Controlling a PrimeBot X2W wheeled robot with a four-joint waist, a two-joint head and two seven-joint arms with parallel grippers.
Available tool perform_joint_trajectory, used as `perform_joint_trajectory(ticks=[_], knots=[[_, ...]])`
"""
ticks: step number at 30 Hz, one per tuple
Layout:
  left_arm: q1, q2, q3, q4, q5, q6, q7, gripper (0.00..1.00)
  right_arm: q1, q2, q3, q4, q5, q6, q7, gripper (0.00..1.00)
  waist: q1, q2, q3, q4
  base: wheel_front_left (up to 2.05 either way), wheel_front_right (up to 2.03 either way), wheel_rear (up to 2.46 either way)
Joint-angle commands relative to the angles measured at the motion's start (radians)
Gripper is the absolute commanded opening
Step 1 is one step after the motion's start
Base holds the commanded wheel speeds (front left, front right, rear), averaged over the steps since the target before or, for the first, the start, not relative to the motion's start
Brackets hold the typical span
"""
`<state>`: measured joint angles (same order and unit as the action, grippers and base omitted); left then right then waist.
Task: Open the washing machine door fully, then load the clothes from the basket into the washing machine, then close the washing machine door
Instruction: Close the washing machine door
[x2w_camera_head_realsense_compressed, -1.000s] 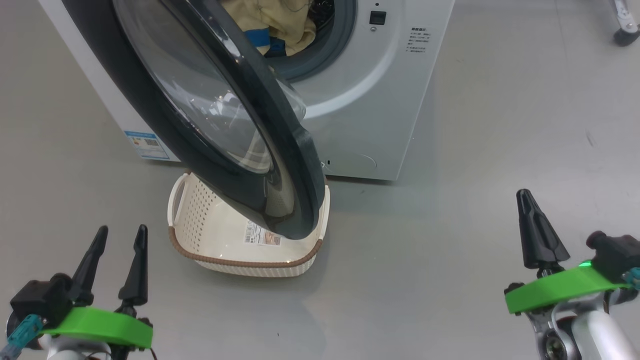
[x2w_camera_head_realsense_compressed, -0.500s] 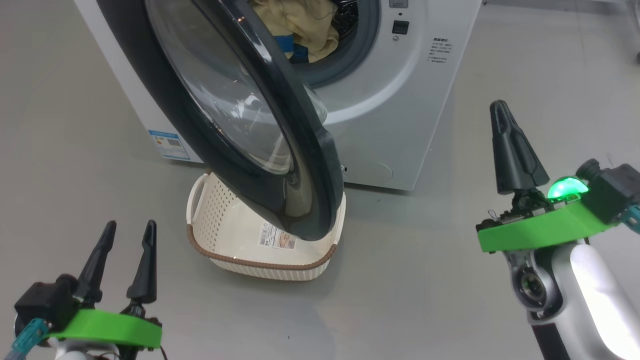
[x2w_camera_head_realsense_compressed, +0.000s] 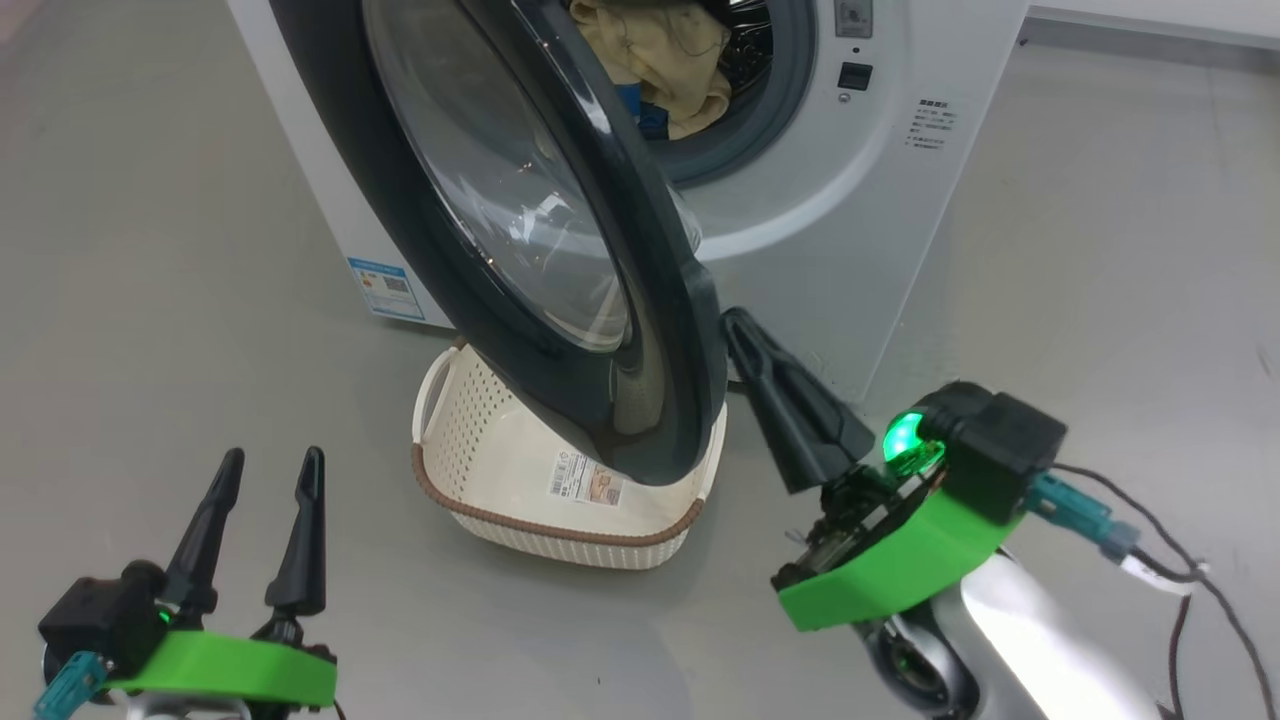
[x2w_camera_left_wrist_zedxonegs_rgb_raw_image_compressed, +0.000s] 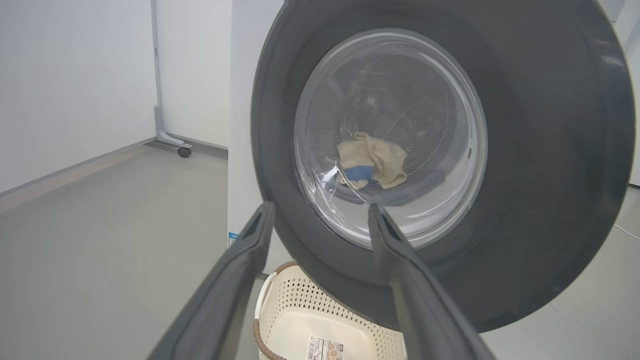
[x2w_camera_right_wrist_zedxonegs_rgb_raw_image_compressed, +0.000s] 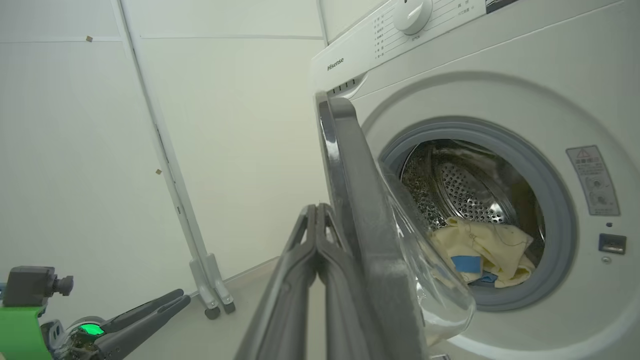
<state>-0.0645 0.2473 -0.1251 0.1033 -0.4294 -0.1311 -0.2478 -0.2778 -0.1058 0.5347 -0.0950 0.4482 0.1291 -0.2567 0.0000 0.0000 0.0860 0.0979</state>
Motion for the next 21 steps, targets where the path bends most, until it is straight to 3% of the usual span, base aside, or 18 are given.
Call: perform_joint_trajectory(ticks=[1, 12, 21], knots=[[-0.028, 0.012, 0.044, -0.036, 0.009, 0.000, -0.014, 1.00, -0.031, 0.014, 0.036, -0.015, 0.008, 0.002, -0.005, 0.00, 0.0000, 0.0000, 0.004, 0.007, 0.00, 0.00, 0.00], [-0.043, -0.009, 0.029, -0.023, -0.003, 0.000, -0.014, 1.00, -0.035, 0.016, 0.157, 0.115, 0.030, 0.002, -0.005, 0.00, 0.0000, 0.0000, 0.045, 0.042, 0.00, 0.00, 0.00], [-0.069, -0.024, 0.014, -0.010, -0.013, 0.000, -0.014, 1.00, -0.055, 0.015, 0.158, 0.219, 0.044, 0.002, -0.005, 0.00, 0.0000, 0.0000, 0.082, 0.066, 0.00, 0.00, 0.00]])
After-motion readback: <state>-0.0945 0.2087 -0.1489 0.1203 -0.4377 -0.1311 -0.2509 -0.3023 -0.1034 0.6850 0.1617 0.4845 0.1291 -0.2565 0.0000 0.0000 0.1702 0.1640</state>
